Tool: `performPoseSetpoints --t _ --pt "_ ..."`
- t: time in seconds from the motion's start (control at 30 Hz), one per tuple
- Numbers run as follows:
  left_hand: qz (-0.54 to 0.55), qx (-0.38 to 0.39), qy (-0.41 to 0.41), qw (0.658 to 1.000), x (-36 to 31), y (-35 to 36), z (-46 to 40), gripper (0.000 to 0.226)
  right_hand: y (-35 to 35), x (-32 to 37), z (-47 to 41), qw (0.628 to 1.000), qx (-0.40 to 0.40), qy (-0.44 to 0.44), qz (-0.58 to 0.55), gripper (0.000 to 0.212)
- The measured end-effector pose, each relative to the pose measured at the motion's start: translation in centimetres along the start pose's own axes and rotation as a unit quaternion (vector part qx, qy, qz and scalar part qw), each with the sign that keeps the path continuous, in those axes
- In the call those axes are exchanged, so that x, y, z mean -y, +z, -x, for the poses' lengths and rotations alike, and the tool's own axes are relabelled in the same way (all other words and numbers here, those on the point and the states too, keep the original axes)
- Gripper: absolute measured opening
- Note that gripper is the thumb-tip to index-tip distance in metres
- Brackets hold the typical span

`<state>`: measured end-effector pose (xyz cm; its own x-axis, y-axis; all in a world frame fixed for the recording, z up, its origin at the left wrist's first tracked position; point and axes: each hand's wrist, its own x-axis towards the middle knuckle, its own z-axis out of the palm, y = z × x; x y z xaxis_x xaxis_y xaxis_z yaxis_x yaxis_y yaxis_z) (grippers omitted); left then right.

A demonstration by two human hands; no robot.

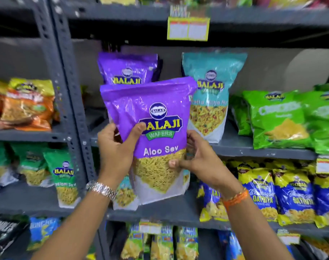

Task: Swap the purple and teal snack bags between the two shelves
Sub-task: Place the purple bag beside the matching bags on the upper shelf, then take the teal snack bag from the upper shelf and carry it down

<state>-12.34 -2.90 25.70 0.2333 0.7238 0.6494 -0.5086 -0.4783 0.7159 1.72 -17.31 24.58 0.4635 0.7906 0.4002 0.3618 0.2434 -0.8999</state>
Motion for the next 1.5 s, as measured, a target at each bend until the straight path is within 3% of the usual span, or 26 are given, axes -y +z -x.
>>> performPoseSetpoints --t 0.1,0.2,0.27,0.43,0.63,1.07,1.23,1.37,1.5 --pt "-0.012 -0.022 0.046 0.999 -0.7 1.4 -3.8 0.015 -0.5 2.6 -3.0 0.999 -0.016 -0.029 0.012 0.067" --pt "-0.040 -0.058 0.083 0.994 -0.6 2.7 -6.9 0.058 -1.0 4.2 -5.7 0.997 -0.048 -0.049 0.021 0.066" --pt "-0.065 -0.074 0.098 0.990 -0.4 3.6 -8.5 0.067 -1.3 4.5 -7.2 0.997 -0.051 -0.046 0.022 0.068" --pt "-0.100 -0.105 0.084 0.986 1.1 5.4 -10.5 0.069 -1.9 4.0 -10.2 0.999 -0.032 -0.021 0.037 0.071" --pt "-0.164 -0.136 0.066 0.975 2.2 7.9 -10.7 0.053 -1.6 2.4 -13.3 0.993 -0.083 0.001 0.082 0.054" --pt "-0.250 -0.208 0.076 0.943 5.8 10.3 -12.7 0.051 -1.3 0.3 -15.5 0.971 -0.116 -0.042 0.204 0.045" --pt "-0.226 -0.239 0.134 0.935 4.9 10.7 -10.7 0.058 -2.8 0.3 -12.4 0.990 -0.089 -0.049 0.101 0.063" --pt "-0.204 -0.163 0.186 0.947 4.5 11.4 -5.8 0.041 -7.2 1.3 -10.1 0.965 -0.239 -0.109 0.004 0.042" --pt "-0.174 0.016 0.019 0.984 6.5 13.5 -4.1 0.045 -11.3 0.9 -11.0 0.915 -0.388 -0.107 -0.020 0.049"
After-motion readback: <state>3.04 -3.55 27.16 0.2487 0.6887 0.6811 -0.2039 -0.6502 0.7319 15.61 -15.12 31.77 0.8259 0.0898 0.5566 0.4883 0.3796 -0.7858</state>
